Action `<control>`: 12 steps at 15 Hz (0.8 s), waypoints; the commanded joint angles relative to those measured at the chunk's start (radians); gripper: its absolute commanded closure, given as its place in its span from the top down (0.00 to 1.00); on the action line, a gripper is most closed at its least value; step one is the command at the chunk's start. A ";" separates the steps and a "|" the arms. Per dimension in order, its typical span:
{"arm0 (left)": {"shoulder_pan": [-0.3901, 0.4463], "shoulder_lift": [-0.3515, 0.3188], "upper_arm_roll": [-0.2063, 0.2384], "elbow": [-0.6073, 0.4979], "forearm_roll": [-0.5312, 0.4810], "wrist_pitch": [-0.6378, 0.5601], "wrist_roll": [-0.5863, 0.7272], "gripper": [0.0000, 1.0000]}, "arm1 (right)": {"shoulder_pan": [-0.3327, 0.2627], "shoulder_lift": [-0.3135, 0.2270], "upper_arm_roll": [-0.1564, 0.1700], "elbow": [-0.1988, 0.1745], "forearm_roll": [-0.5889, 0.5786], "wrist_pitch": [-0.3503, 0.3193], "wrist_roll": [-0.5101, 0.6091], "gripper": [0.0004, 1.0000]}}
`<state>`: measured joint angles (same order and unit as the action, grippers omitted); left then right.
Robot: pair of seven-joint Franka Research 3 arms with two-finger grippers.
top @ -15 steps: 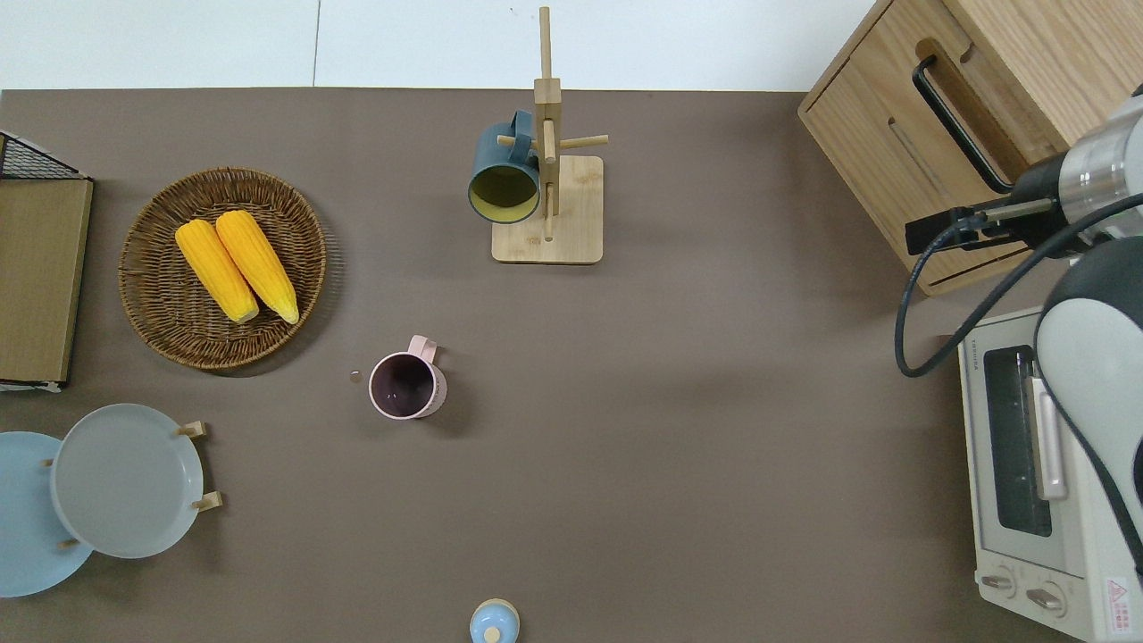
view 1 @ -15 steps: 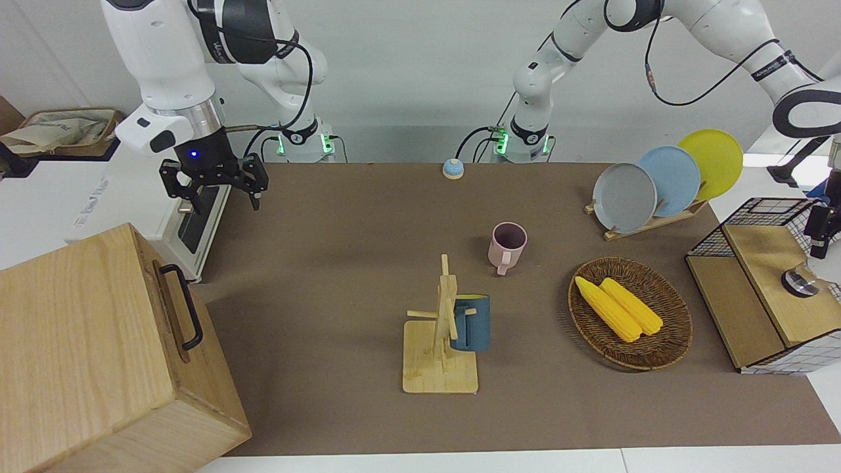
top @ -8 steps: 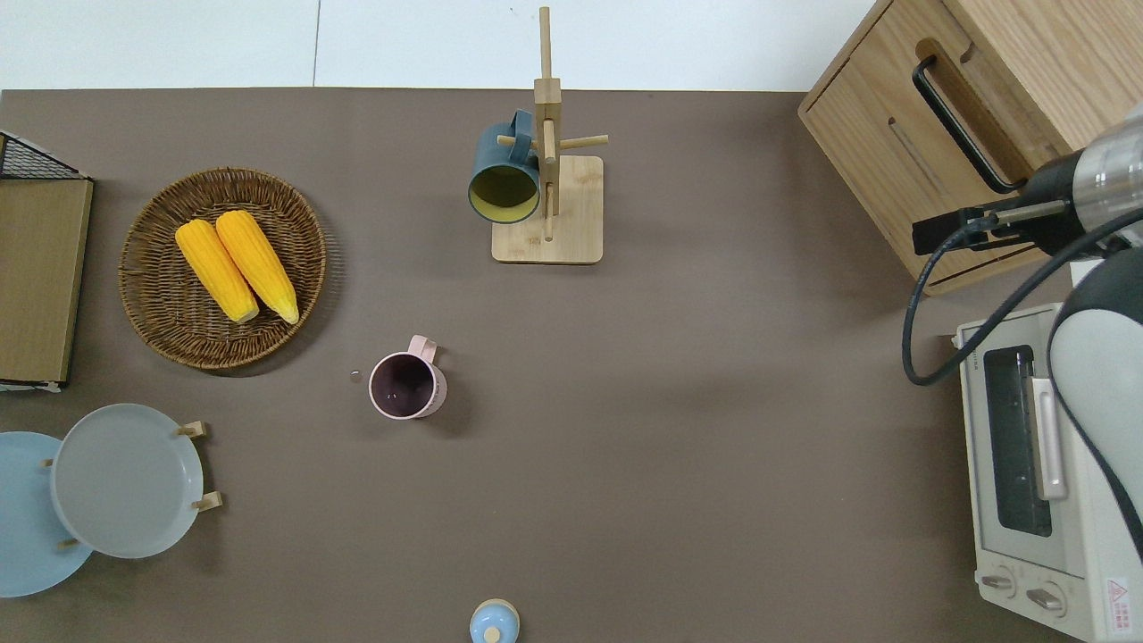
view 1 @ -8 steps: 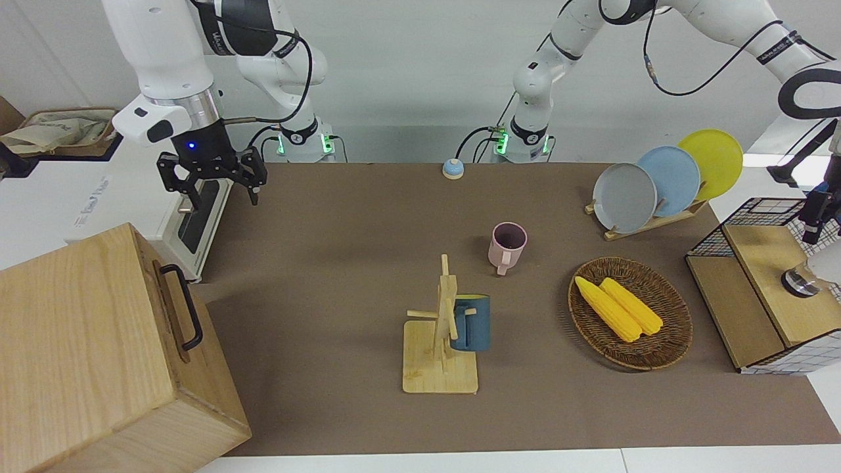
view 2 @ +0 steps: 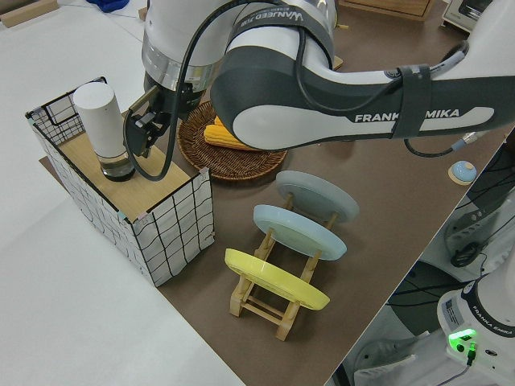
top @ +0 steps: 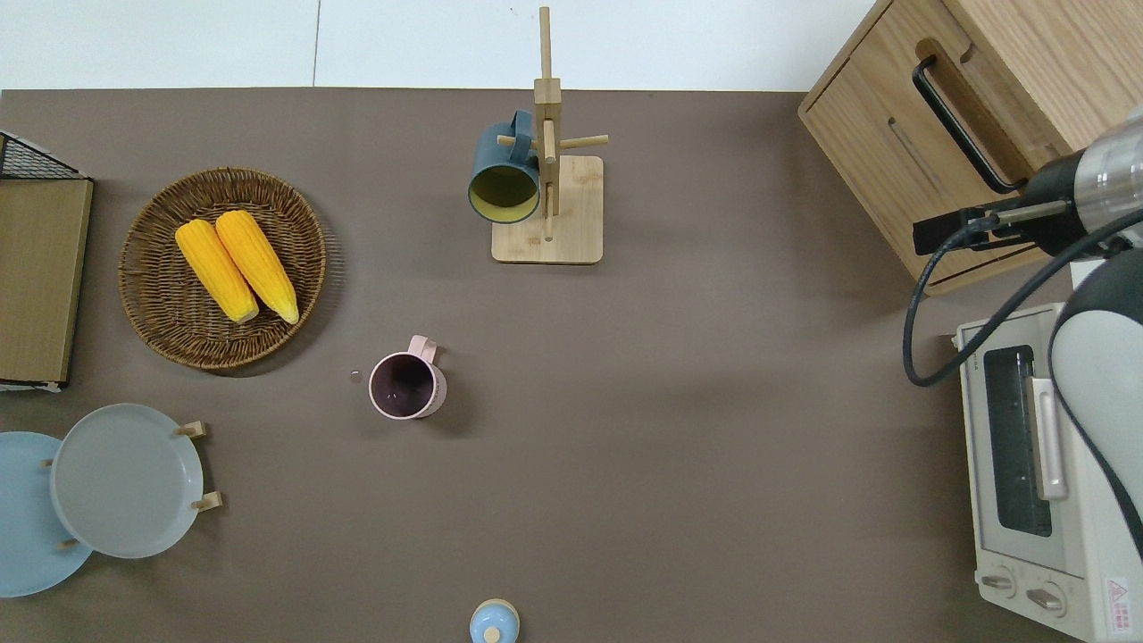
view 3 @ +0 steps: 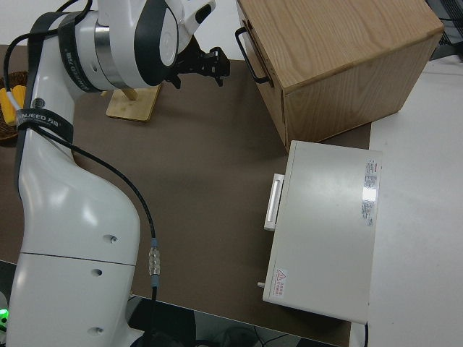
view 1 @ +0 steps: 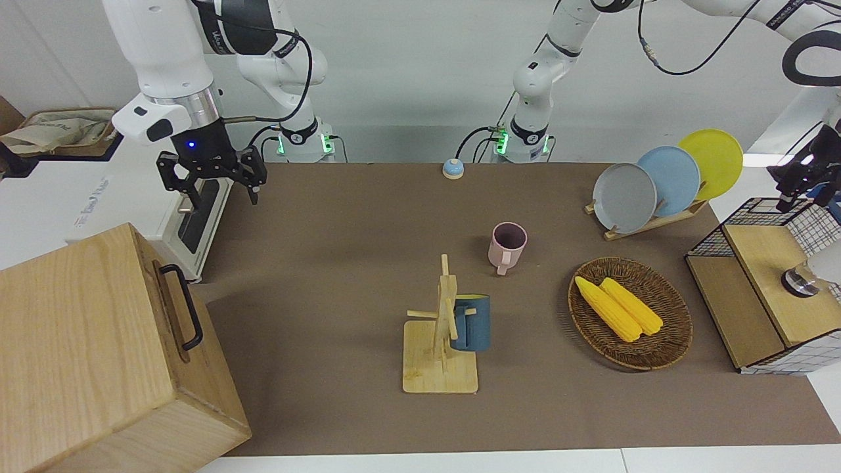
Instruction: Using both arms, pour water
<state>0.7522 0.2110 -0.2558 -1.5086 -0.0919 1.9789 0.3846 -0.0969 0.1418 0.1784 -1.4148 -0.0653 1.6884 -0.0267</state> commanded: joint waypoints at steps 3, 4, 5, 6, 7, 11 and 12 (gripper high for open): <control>-0.063 -0.044 -0.007 -0.005 0.079 -0.162 -0.119 1.00 | -0.017 -0.014 0.012 -0.012 0.012 0.007 -0.018 0.99; -0.079 -0.051 -0.007 -0.005 0.090 -0.182 -0.139 1.00 | -0.017 -0.016 0.012 -0.012 0.012 0.007 -0.018 0.99; -0.094 -0.056 -0.008 -0.005 0.090 -0.199 -0.150 1.00 | -0.017 -0.016 0.012 -0.012 0.012 0.007 -0.018 0.99; -0.103 -0.059 -0.010 -0.005 0.092 -0.219 -0.158 1.00 | -0.017 -0.016 0.012 -0.012 0.012 0.007 -0.018 0.99; -0.116 -0.065 -0.011 -0.005 0.092 -0.241 -0.164 1.00 | -0.017 -0.017 0.012 -0.012 0.012 0.007 -0.018 0.99; -0.200 -0.088 -0.011 -0.004 0.107 -0.325 -0.171 1.00 | -0.017 -0.019 0.012 -0.012 0.012 0.007 -0.018 0.99; -0.236 -0.093 -0.011 -0.004 0.132 -0.339 -0.184 1.00 | -0.017 -0.019 0.012 -0.012 0.012 0.007 -0.018 0.99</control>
<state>0.6015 0.1462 -0.2756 -1.5087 -0.0219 1.6991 0.2355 -0.0969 0.1373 0.1784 -1.4148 -0.0653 1.6884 -0.0267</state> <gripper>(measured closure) 0.000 0.004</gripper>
